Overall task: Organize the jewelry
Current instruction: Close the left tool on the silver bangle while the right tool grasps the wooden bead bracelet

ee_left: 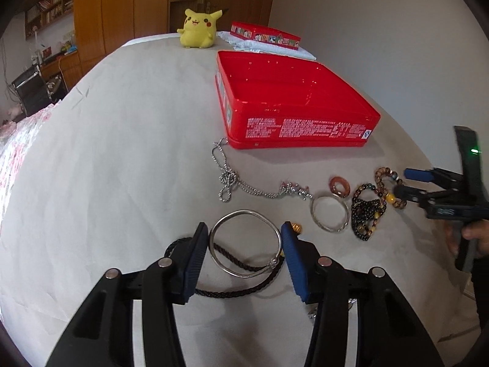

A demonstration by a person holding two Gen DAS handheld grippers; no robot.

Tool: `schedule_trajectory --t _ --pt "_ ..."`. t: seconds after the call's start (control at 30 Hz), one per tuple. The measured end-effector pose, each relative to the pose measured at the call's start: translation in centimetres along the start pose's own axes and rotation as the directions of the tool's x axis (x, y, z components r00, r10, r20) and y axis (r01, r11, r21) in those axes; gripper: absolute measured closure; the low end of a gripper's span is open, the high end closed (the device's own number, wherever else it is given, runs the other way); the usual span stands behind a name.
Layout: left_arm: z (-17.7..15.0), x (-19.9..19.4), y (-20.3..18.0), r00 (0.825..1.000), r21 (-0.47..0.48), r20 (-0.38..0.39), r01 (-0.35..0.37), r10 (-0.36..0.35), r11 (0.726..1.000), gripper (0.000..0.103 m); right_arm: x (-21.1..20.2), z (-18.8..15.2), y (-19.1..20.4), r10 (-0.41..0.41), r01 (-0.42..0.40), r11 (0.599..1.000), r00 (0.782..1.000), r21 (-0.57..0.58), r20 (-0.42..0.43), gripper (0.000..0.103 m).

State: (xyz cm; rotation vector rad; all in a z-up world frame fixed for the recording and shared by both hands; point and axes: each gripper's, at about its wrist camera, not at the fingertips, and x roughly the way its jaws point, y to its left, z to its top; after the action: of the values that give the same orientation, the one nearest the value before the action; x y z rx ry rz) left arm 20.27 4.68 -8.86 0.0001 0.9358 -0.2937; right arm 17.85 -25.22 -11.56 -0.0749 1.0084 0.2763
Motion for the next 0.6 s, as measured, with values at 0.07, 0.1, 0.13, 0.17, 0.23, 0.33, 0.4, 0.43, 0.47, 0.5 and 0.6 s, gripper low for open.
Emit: schedule_trajectory --t 0.07,0.1,0.13,0.17,0.23,0.33,0.4,0.43,0.47,0.5,0.6 --pt "0.1 0.0 0.0 1.000 0.000 0.003 0.006 -0.006 1.000 0.054 1.0 0.2 -0.9 0.020 -0.020 1.000 1.000 0.020 -0.006 0.032" --pt "0.1 0.0 -0.1 1.000 0.000 0.003 0.007 -0.007 1.000 0.054 1.2 0.3 -1.2 0.033 -0.033 0.999 0.999 0.031 -0.010 0.034" --pt "0.2 0.0 -0.1 1.000 0.001 0.004 0.008 -0.008 1.000 0.054 1.3 0.4 -1.2 0.011 -0.011 1.000 1.000 0.016 -0.019 0.045" --pt "0.2 0.0 -0.2 1.000 0.002 0.005 0.007 -0.007 1.000 0.054 1.3 0.5 -1.1 -0.008 0.008 1.000 1.000 -0.005 -0.020 0.051" --pt "0.3 -0.2 -0.2 1.000 -0.001 0.011 0.010 -0.010 1.000 0.054 1.3 0.4 -0.9 -0.021 0.020 0.999 1.000 -0.028 -0.020 0.075" --pt "0.4 -0.7 -0.2 1.000 -0.001 0.021 0.012 -0.012 1.000 0.054 0.9 0.1 -1.0 -0.010 0.008 0.999 0.999 -0.039 -0.033 0.086" --pt "0.6 -1.1 -0.3 1.000 0.000 0.027 0.014 -0.014 1.000 0.054 0.6 0.0 -1.0 -0.004 0.003 0.999 1.000 -0.038 -0.030 0.086" --pt "0.6 -1.3 -0.4 0.999 0.000 0.030 0.017 -0.017 1.000 0.053 0.1 -0.1 -1.1 0.001 -0.002 0.999 1.000 -0.034 -0.019 0.086" --pt "0.7 -1.5 -0.5 0.999 0.002 0.033 0.019 -0.019 1.000 0.053 -0.6 -0.1 -1.0 0.004 -0.004 0.999 1.000 -0.036 -0.003 0.086" --pt "0.8 -1.9 -0.6 0.999 0.006 0.039 0.020 -0.020 1.000 0.053 -1.3 0.0 -1.0 0.005 -0.005 0.999 1.000 -0.038 0.014 0.086" --pt "1.2 -3.0 -1.1 0.998 0.015 0.063 0.020 -0.021 1.000 0.053 -3.9 0.6 -0.6 0.019 -0.017 0.999 0.998 -0.040 0.057 0.086"
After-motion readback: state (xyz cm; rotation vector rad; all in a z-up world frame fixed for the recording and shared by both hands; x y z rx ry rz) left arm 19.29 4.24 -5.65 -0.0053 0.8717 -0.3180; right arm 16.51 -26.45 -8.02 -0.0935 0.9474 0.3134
